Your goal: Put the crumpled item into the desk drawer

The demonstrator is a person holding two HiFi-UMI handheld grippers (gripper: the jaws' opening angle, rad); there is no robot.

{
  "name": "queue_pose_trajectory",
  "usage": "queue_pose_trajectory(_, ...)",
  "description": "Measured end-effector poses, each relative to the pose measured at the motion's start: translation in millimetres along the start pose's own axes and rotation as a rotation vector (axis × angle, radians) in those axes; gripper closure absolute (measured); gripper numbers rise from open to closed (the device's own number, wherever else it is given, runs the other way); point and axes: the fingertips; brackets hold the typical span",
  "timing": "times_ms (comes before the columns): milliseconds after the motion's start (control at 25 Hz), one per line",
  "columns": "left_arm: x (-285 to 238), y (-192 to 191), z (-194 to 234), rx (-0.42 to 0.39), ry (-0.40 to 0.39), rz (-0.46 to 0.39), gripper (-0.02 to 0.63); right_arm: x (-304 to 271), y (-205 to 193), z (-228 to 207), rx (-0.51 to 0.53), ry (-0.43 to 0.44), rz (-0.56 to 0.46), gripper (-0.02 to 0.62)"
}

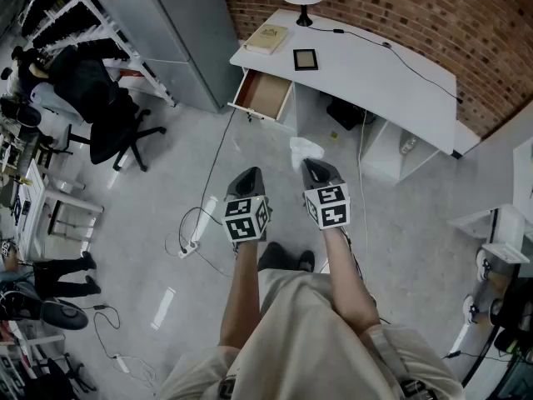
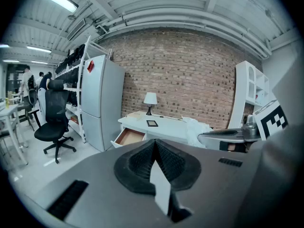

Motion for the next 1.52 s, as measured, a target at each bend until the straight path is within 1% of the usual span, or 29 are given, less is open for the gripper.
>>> queue_pose_trajectory(160,1,-1,-1,-0.044,0.014,0.006,0.591,2,3,-1,-0.011,0.001,-0.010,0.571)
queue_pose_trajectory(360,5,2,0,-0.049,0.021,-0.011,0.591,3,9,-2,-0.030,0.002,-0.032,0.571)
queue_pose_trajectory(520,9,4,2,-0.048,0.030,-0.019,0.591,8,15,-2,-0.094,0.015,-0.074,0.571)
queue_pose_trajectory(600,9,2,1,-0.047,0.032,-0.017,0.591,9,19,-6,-0.108,0.021,-0.091,0.571)
queue_pose_trajectory(760,5,-4,6,-0.049,0.038,0.006,0.591,6,20,-7,-0.117,0.038,-0.091,0.571)
queue_pose_trajectory(880,-1,0,10,-0.036,0.031,0.003,0.591,2,20,-9,-0.129,0.048,-0.088,0.571)
queue_pose_trajectory(1000,-14,4,16,-0.023,0.016,0.006,0.591,-13,23,-13,-0.133,0.057,-0.090,0.571)
queue_pose_trajectory(1120,-34,9,24,-0.037,0.001,0.023,0.591,-33,29,-21,-0.148,0.049,-0.091,0.571)
queue_pose_trajectory(1320,-74,35,42,-0.035,-0.032,0.021,0.591,-71,41,-37,-0.146,0.028,-0.078,0.571)
queue_pose_trajectory(1520,-125,58,66,-0.013,-0.068,0.046,0.591,-116,46,-51,-0.162,-0.002,-0.036,0.571)
Point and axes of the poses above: the fingertips, and each gripper's own axes: x backward along the fingers, z to its left, y out of its top, and after that the axes turned 6 degrees about x, right-handed
